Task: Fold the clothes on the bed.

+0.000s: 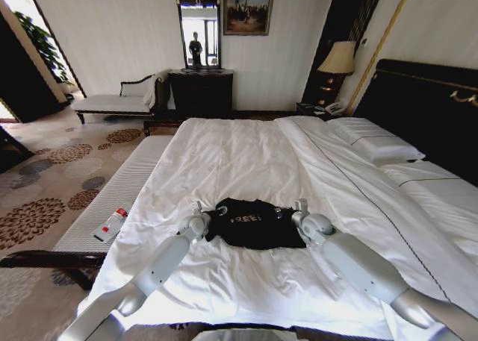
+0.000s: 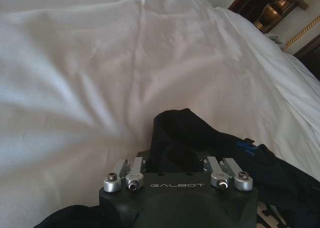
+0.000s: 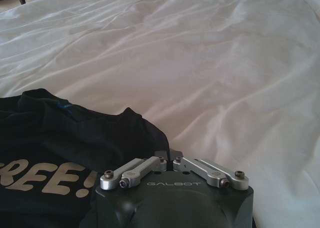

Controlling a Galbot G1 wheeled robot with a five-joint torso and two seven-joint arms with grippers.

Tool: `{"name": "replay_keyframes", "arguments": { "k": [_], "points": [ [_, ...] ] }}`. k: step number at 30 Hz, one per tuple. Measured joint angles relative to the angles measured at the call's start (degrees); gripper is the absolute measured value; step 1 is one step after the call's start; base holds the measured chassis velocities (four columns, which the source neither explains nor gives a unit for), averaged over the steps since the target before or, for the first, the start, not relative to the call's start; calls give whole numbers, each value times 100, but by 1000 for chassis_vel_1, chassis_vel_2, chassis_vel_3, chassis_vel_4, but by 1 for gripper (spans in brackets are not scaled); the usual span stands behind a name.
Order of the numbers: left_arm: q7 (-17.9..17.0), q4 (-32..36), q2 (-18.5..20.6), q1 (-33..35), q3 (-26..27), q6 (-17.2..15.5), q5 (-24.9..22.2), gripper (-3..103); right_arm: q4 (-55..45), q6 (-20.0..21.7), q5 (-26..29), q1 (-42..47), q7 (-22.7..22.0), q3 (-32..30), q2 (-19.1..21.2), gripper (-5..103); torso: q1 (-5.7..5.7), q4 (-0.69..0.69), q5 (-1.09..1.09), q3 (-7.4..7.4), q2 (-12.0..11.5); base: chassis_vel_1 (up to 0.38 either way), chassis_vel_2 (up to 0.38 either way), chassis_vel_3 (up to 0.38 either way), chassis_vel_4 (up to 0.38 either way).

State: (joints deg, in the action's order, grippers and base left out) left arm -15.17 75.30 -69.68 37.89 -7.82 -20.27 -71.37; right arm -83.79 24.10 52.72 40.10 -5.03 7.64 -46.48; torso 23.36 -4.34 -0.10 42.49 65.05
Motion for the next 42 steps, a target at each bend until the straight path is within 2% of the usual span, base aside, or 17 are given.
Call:
{"name": "replay_keyframes", "arguments": {
  "k": [2,3,6,8,11,12,24,30,35,42],
  "points": [
    [0,32,36,14,0,19,15,36,2,0,-10,8,4,1,1,1,0,-1,0,0,0,0,0,0,0],
    [0,32,36,14,0,19,15,36,2,0,-10,8,4,1,1,1,0,-1,0,0,0,0,0,0,0],
    [0,97,100,68,14,37,34,20,2,0,-21,10,13,9,1,1,0,0,0,0,0,0,0,0,0],
    [0,112,115,80,18,39,34,20,2,0,-22,9,14,9,1,1,0,0,0,0,0,0,0,0,0],
    [3,165,175,116,49,48,35,4,6,0,-29,15,23,10,2,1,0,0,0,0,0,0,0,0,0],
    [4,176,193,121,56,53,35,2,7,0,-32,22,24,10,4,1,0,0,0,0,0,0,0,0,0],
    [62,237,289,139,56,149,170,2,0,0,-59,76,33,-2,10,1,0,0,0,0,0,0,0,0,0],
    [81,566,436,114,53,208,293,2,-95,8,-49,150,20,-184,16,1,0,1,1,0,0,0,0,0,0],
    [107,1051,665,66,55,232,381,2,-363,16,-100,358,-18,-602,83,1,0,-1,0,0,0,0,0,0,0],
    [80,1916,1162,-53,41,269,395,2,-1235,58,-35,829,-122,-1475,326,1,0,0,-1,0,0,0,0,0,0]
  ]
}}
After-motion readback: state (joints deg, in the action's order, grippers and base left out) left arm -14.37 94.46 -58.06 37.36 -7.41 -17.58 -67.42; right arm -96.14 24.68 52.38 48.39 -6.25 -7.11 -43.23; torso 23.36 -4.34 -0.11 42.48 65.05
